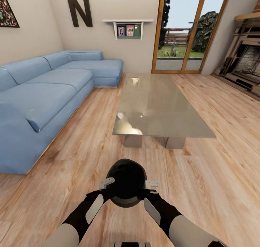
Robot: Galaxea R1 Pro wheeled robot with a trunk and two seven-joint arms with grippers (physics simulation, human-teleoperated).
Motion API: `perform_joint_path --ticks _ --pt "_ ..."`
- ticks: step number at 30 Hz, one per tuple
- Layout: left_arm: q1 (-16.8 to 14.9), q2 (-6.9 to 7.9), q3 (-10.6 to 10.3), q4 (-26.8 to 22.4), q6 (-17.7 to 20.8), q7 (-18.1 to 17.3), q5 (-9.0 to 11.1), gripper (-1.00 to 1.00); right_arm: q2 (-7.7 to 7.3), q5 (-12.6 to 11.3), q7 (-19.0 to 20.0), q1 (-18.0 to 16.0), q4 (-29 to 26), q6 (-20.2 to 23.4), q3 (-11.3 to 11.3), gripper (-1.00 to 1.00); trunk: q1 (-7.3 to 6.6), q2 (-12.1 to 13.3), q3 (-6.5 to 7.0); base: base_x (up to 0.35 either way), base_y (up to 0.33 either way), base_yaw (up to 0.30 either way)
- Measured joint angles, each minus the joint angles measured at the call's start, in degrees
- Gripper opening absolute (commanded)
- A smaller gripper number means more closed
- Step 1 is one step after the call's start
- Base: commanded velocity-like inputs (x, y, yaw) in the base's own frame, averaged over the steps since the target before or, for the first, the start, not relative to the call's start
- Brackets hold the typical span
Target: Place each of the two pumpkins and all three candles from the living room inside a cabinet in the living room (use any cabinet), then make sure every cabinet is closed, and position the cauldron so it is next to a table in the living room.
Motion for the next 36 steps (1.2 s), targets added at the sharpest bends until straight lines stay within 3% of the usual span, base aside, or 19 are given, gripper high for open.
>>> perform_joint_path --ticks 36 --pt "-0.01 0.01 0.05 0.05 -0.01 -0.10 0.00 -1.00 0.04 0.04 -0.07 -0.01 0.01 0.00 0.00 -1.00 0.00 0.00 0.00 0.128 0.000 0.000"
